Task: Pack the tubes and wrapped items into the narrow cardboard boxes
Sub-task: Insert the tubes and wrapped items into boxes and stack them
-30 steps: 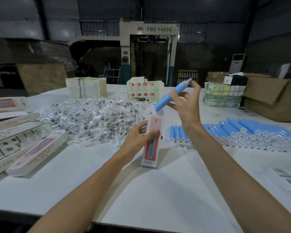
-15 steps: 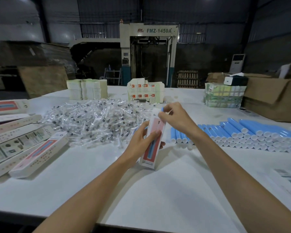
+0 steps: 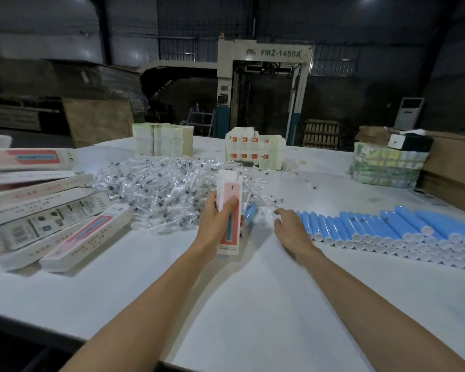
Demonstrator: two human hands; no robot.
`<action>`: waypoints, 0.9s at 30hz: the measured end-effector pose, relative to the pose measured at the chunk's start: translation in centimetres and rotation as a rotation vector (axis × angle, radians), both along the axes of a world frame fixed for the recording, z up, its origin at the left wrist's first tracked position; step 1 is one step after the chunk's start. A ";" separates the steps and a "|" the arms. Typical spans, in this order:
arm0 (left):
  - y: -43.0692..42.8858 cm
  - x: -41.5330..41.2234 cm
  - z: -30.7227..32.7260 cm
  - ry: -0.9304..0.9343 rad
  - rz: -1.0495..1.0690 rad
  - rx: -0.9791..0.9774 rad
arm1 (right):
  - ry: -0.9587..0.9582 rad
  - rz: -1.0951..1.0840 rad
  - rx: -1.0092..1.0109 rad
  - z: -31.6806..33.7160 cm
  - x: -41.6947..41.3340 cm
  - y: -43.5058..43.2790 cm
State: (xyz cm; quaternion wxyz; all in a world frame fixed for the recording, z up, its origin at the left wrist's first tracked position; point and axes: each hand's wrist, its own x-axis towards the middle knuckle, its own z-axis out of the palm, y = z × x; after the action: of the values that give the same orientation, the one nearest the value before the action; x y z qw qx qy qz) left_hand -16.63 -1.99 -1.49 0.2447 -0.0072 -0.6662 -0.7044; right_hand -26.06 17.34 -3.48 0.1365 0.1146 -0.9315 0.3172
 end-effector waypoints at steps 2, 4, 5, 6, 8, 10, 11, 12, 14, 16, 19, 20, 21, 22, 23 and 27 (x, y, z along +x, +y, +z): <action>-0.1 0.0 0.0 0.001 0.015 0.000 | 0.028 -0.016 0.169 -0.7 -0.8 -1.2; -0.1 -0.1 0.0 -0.002 0.015 -0.015 | 0.053 -0.049 0.300 -1.0 -1.2 -2.0; 0.0 -0.1 0.0 -0.008 0.004 -0.023 | 0.073 -0.059 0.350 -1.1 -1.3 -2.3; 0.1 -0.2 0.0 -0.015 -0.012 -0.026 | 0.102 -0.068 0.394 -1.1 -1.4 -2.4; 0.2 -0.2 -0.1 -0.029 -0.043 -0.022 | 0.173 -0.092 0.459 -1.2 -1.5 -2.7; 0.3 -0.2 0.0 -0.033 -0.065 -0.026 | 0.215 -0.108 0.503 -1.3 -1.5 -3.2; 0.4 -0.2 0.0 -0.030 -0.071 -0.032 | 0.221 -0.113 0.509 -1.2 -1.3 -3.5; 0.4 -0.1 0.0 -0.026 -0.075 -0.035 | 0.224 -0.117 0.505 -1.0 -1.0 -3.7; 0.5 0.0 0.1 -0.023 -0.090 -0.027 | 0.241 -0.141 0.482 -0.3 -0.3 -3.4; 0.7 0.3 0.2 -0.034 -0.148 0.006 | 0.290 -0.164 0.444 0.9 0.5 -2.3; 1.3 0.6 0.5 -0.051 -0.207 0.006 | 0.297 -0.128 0.204 3.5 2.0 0.4; 1.5 0.8 0.5 -0.048 -0.215 -0.006 | 0.299 -0.102 0.070 4.6 2.6 1.4; 1.8 1.0 0.5 -0.045 -0.225 -0.023 | 0.310 -0.076 -0.069 5.7 3.3 2.3; 2.2 1.1 0.5 -0.043 -0.232 -0.046 | 0.324 -0.043 -0.198 6.9 4.1 3.1; 2.6 1.3 0.5 -0.044 -0.235 -0.068 | 0.333 0.006 -0.323 8.2 4.9 3.7; 4.0 1.9 0.6 -0.030 -0.260 -0.116 | 0.311 0.307 -0.749 11.8 7.3 4.3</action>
State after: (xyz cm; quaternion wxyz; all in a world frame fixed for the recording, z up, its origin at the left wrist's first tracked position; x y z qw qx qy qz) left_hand -14.77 2.05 -0.94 0.1407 -0.0973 -0.7030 -0.6904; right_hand -18.72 21.67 8.36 0.2585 0.2408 -0.6927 0.6288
